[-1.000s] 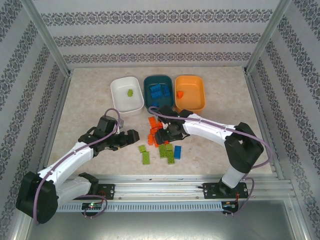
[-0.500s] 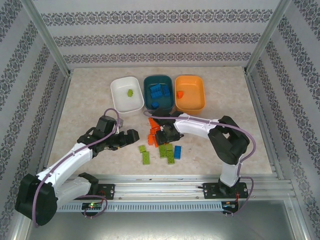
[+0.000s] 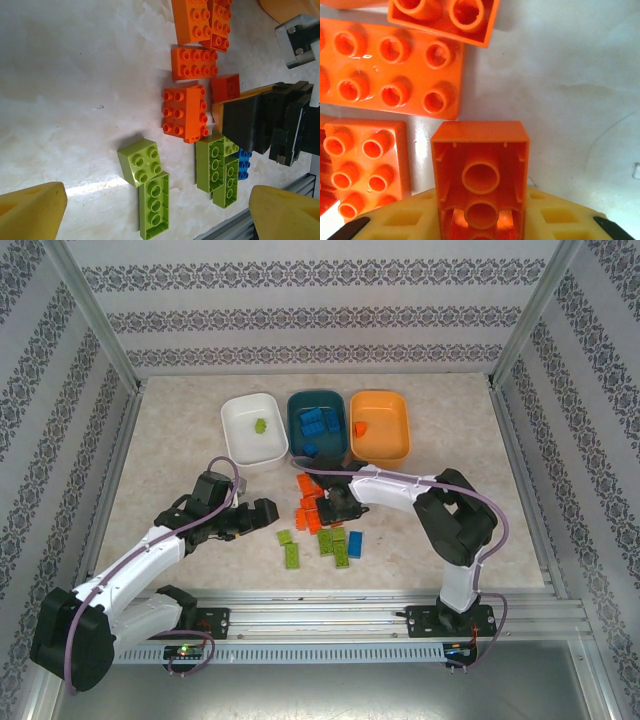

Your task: Sort the legos into containers by color

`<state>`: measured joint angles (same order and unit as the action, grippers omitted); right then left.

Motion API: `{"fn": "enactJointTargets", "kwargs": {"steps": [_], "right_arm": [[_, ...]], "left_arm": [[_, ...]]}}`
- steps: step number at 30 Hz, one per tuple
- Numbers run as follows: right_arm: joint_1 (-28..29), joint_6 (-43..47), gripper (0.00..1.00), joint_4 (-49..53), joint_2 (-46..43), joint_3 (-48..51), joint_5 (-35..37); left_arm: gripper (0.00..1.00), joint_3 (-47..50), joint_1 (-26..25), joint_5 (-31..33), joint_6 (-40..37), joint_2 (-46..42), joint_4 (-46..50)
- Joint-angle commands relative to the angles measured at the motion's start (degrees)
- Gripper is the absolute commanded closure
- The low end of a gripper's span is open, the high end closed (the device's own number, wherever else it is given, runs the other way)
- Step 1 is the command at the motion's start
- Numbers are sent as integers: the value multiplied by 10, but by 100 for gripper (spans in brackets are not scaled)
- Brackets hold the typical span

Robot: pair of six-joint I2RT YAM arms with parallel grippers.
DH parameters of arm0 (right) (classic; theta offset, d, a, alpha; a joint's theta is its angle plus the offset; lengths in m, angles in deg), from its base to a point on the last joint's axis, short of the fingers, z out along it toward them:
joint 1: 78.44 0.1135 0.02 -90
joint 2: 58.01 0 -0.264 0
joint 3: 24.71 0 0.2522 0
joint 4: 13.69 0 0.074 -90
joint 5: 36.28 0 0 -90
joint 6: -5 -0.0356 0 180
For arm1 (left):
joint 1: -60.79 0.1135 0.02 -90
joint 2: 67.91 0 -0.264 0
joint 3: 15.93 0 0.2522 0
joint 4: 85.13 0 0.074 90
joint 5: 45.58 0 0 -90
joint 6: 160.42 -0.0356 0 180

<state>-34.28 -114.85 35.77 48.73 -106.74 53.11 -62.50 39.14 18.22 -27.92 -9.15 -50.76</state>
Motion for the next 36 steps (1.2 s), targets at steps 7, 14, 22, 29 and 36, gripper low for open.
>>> {"fn": "enactJointTargets", "kwargs": {"steps": [7, 14, 22, 29, 36], "right_arm": [[-32, -15, 67, 21, -140, 24, 3], [-112, 9, 67, 52, -239, -17, -8], [-234, 79, 67, 58, -164, -147, 4], [-292, 100, 69, 55, 21, -289, 11], [-315, 97, 70, 84, 183, -423, 9]], "left_arm": [[5, 11, 3, 7, 2, -2, -1], [4, 15, 2, 1, 5, 7, -15], [4, 20, 3, -6, 6, 21, -28], [3, 27, 3, -5, -3, 23, -21], [4, 21, 4, 3, -22, 28, 0]]}}
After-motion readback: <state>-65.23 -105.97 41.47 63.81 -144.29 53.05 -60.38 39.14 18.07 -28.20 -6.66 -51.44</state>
